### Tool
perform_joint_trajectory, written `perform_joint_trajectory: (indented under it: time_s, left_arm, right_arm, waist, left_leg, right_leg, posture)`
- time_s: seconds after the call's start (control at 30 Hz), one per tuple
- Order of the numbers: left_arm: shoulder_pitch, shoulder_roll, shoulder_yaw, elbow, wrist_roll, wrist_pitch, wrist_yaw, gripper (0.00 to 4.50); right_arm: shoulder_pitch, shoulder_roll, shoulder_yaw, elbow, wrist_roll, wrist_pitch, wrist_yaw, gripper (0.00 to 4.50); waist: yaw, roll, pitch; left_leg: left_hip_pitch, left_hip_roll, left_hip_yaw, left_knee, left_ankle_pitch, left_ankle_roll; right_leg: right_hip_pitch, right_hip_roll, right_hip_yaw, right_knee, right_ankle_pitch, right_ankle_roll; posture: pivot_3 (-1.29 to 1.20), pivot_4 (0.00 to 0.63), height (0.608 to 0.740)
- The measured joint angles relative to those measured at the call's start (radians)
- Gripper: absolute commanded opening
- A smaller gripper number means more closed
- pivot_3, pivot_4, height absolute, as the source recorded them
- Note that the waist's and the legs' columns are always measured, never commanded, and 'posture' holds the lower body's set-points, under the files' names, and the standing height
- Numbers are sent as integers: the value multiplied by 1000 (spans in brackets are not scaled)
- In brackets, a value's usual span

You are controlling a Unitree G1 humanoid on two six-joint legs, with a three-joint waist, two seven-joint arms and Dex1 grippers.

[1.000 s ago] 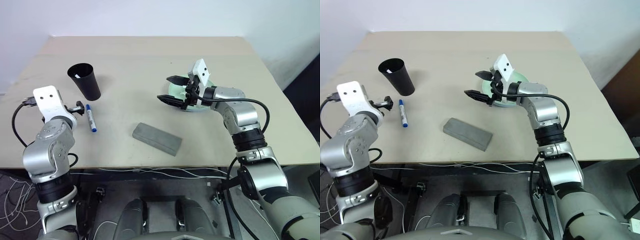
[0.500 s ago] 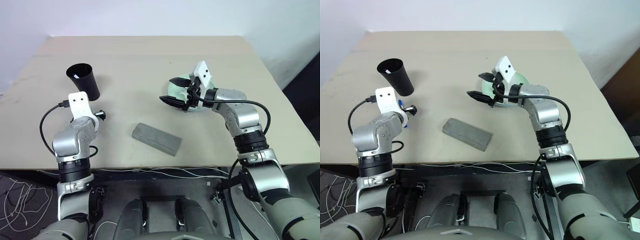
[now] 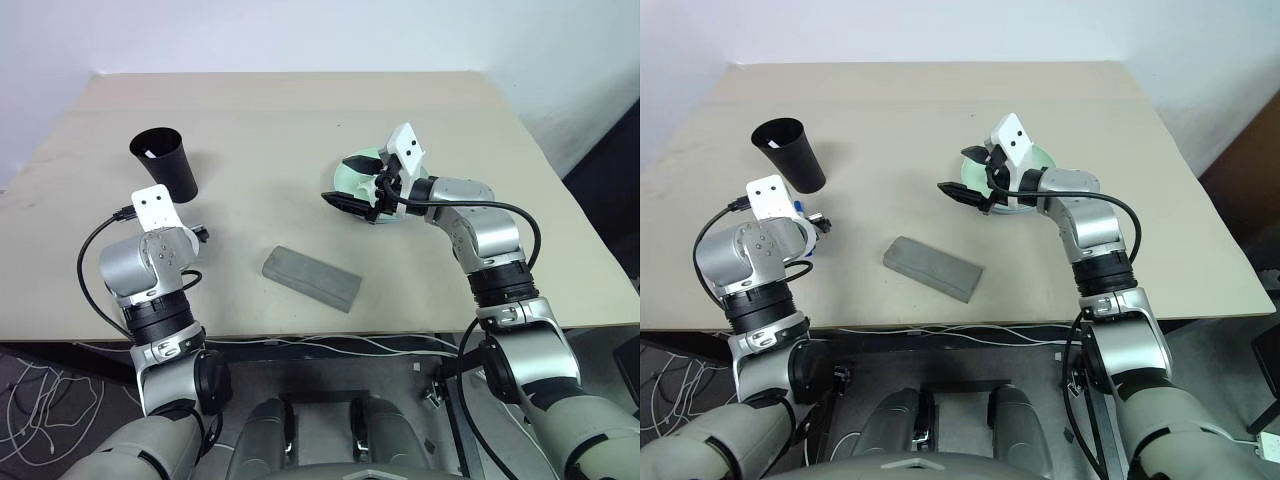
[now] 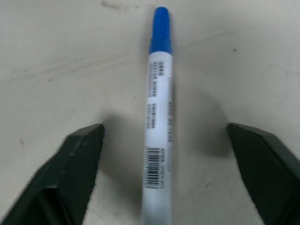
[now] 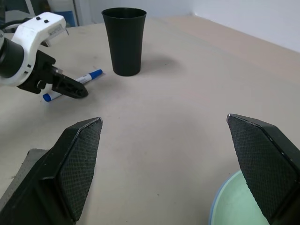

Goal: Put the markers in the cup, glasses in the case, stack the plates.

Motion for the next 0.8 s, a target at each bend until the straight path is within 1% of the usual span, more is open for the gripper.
perform_joint_trajectory:
  time_s: [0.2,0.27,0.3,0.4,0.6,0.63,0.73,0.8]
  left_arm:
    - [-24,-6,46,-2,29,34,9,1300]
    - [-37,-11,72,-3,43,48,18,554]
    - [-39,-11,76,-5,46,48,18,288]
    - [-34,-10,72,-5,58,35,18,276]
    - [65,34,-8,-38,101,-93,8,276]
    - [90,57,-24,-43,109,-134,-5,276]
    - [196,180,-135,-86,136,-355,-103,276]
    - [210,208,-138,-122,131,-485,-151,276]
  right_arm:
    - [0,6,0,1,-9,-1,-3,4500]
    - [0,9,0,1,-10,-1,-4,4500]
    - [0,10,1,2,-12,-2,-5,4500]
    - [-1,14,1,10,-20,-9,-18,4500]
    - [-1,20,1,14,-30,-8,-26,4500]
    - [-1,20,1,14,-29,-8,-25,4500]
    - [3,20,-4,10,-19,-2,-16,4500]
    - [5,22,-4,5,-4,4,-8,4500]
  waist:
    - [0,0,0]
    - [1,0,0]
    - [1,0,0]
    - [0,0,0]
    - [-3,0,0]
    - [-2,0,0]
    - [0,0,0]
    - [8,0,0]
  left_leg:
    - [0,0,0,0,0,0]
    - [0,0,0,0,0,0]
    - [0,0,0,0,0,0]
    - [0,0,0,0,0,0]
    - [0,1,0,-3,1,-2]
    - [0,1,0,-4,1,-2]
    - [-2,0,0,-7,1,-3]
    - [-2,-1,1,-10,0,-6]
  right_leg:
    - [0,-1,0,0,0,0]
    - [0,-1,0,0,0,0]
    - [0,-1,0,0,0,0]
    - [0,-1,0,0,0,0]
    - [-3,-1,1,0,0,-1]
    - [-3,-1,1,0,0,-1]
    - [-5,-3,2,-3,1,-2]
    - [-5,-5,2,-5,1,-2]
  posture:
    - [0,150,740]
    - [0,150,740]
    - [0,150,740]
    - [0,150,740]
    - [0,150,740]
    - [0,150,740]
    - [0,150,740]
    - [0,150,740]
